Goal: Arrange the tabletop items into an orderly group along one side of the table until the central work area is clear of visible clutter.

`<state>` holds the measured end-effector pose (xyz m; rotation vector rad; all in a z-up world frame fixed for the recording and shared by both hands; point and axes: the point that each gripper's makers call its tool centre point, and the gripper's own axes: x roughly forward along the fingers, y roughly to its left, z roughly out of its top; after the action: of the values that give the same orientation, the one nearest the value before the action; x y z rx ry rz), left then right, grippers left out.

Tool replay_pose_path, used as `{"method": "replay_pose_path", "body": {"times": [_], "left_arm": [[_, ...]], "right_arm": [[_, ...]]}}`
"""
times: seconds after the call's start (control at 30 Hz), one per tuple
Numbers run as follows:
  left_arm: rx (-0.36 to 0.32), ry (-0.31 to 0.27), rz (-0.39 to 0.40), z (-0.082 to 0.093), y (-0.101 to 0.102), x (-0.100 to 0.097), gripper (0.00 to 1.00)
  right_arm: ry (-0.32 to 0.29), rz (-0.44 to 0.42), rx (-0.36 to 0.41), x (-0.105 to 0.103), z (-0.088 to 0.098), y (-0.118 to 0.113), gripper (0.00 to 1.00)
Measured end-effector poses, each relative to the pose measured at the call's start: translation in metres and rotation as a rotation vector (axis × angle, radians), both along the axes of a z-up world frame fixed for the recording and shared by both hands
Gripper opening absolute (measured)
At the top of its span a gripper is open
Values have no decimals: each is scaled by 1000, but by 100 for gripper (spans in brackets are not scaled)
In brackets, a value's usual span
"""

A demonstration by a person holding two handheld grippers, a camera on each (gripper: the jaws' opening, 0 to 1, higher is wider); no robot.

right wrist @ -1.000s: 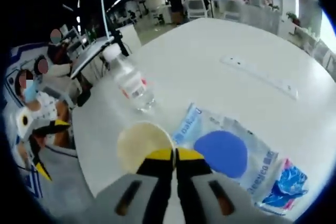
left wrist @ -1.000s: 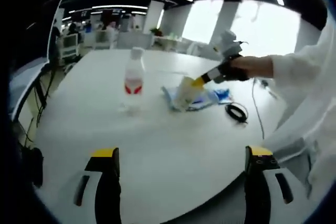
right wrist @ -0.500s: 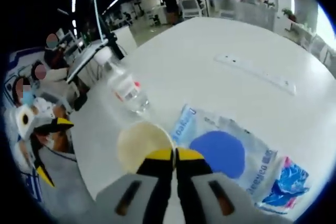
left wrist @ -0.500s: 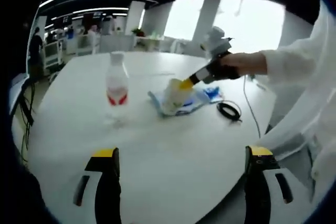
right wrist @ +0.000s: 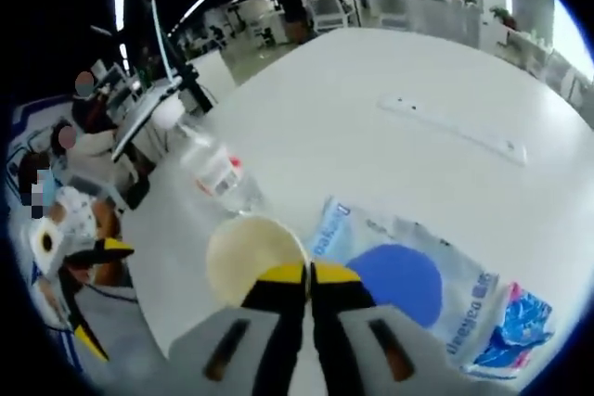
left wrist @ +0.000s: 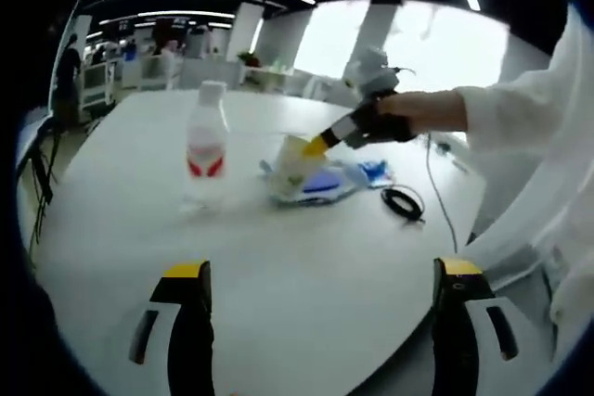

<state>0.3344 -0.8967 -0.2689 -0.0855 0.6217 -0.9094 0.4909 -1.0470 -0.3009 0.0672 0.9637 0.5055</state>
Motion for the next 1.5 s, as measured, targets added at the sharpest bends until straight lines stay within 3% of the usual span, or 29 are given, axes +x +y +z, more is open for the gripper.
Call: {"method": "replay_pose_path", "body": {"times": [0.47, 0.8, 1.17, 1.5], "left_arm": [[-40, 34, 50, -12, 7, -7, 95], [-56, 48, 61, -17, 6, -15, 95], [-53, 56, 45, -21, 4, -15, 94], [-38, 62, 32, -25, 2, -16, 95]], "right_arm": [[-4, 37, -27, 32, 9, 25, 0], [30, 99, -73, 36, -8, 49, 0], [84, 92, -130, 37, -16, 49, 0], [83, 85, -135, 43, -16, 51, 0]]}}
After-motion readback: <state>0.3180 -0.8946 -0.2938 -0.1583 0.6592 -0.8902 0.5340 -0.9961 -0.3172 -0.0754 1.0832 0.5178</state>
